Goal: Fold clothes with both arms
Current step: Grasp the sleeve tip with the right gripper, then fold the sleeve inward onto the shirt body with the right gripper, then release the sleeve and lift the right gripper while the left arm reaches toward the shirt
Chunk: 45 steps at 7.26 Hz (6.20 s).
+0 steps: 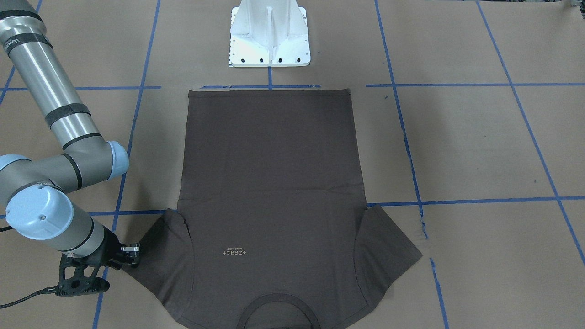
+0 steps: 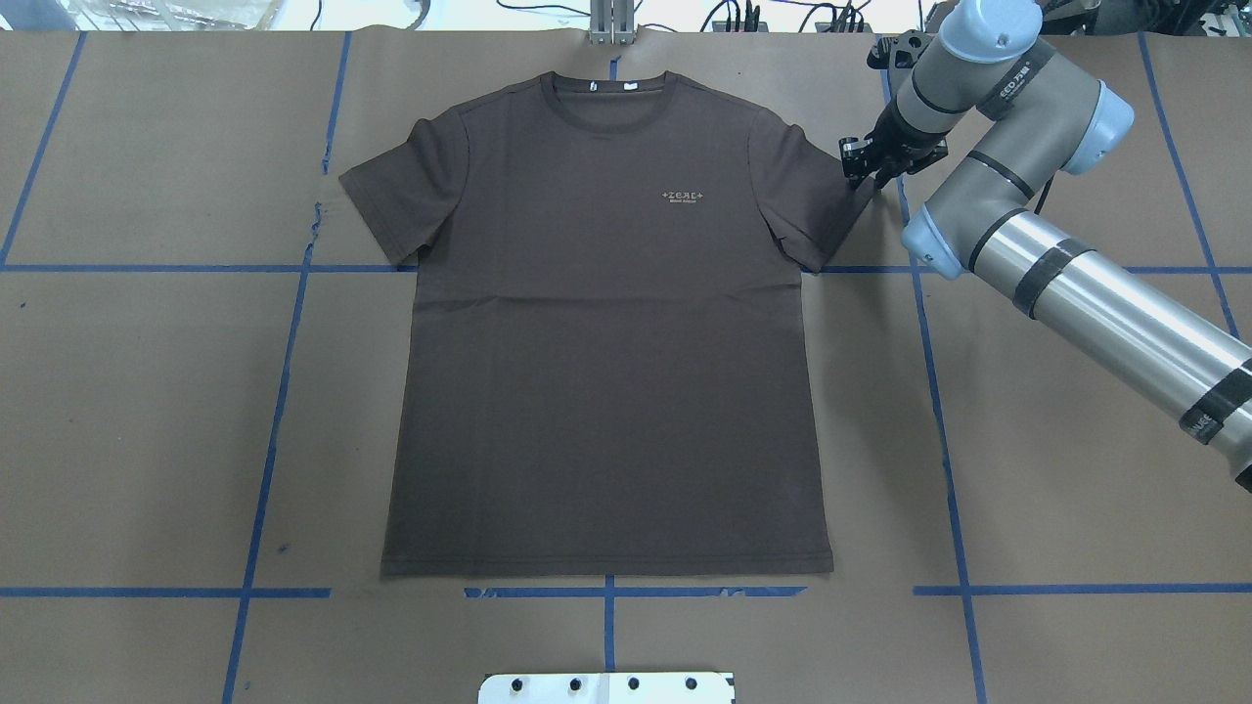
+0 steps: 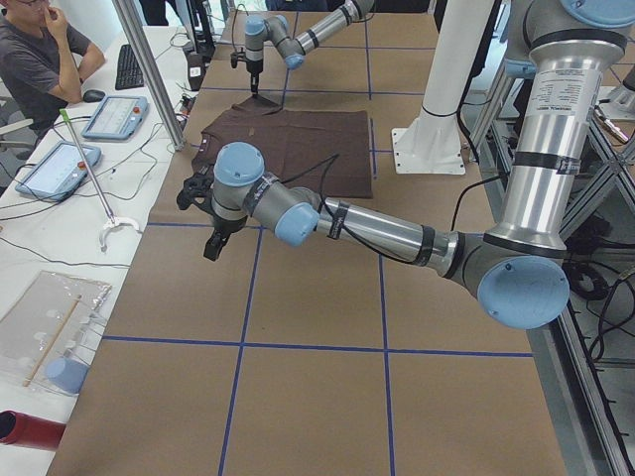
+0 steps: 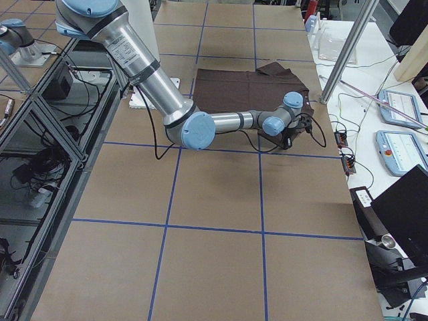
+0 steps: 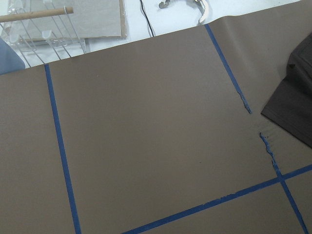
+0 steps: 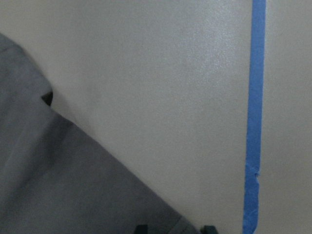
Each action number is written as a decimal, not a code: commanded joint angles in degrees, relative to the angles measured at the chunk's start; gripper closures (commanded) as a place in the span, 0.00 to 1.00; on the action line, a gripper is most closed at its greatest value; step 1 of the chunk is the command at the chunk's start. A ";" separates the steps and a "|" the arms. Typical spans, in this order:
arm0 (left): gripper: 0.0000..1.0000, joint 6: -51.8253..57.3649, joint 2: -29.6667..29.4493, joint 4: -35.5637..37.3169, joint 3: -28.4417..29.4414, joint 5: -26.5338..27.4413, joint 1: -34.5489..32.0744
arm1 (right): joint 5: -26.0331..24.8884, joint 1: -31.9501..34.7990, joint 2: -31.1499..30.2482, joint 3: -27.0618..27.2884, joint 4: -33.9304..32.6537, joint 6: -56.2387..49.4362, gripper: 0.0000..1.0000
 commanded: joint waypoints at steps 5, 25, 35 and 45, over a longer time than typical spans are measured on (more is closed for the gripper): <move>0.00 -0.06 0.00 0.00 -0.26 -0.09 0.00 | -0.19 -0.01 0.48 -1.08 -0.21 0.54 0.65; 0.00 -4.86 -1.92 0.00 -0.52 0.35 1.22 | -13.37 -10.91 12.26 4.44 -7.94 5.71 0.00; 0.00 -52.78 -23.19 -21.79 25.72 43.01 35.74 | 10.27 0.43 -2.07 36.44 -36.86 -1.75 0.00; 0.62 -53.94 -26.37 -25.84 34.81 46.23 39.73 | 8.69 -0.62 -1.54 36.27 -36.60 -0.78 0.00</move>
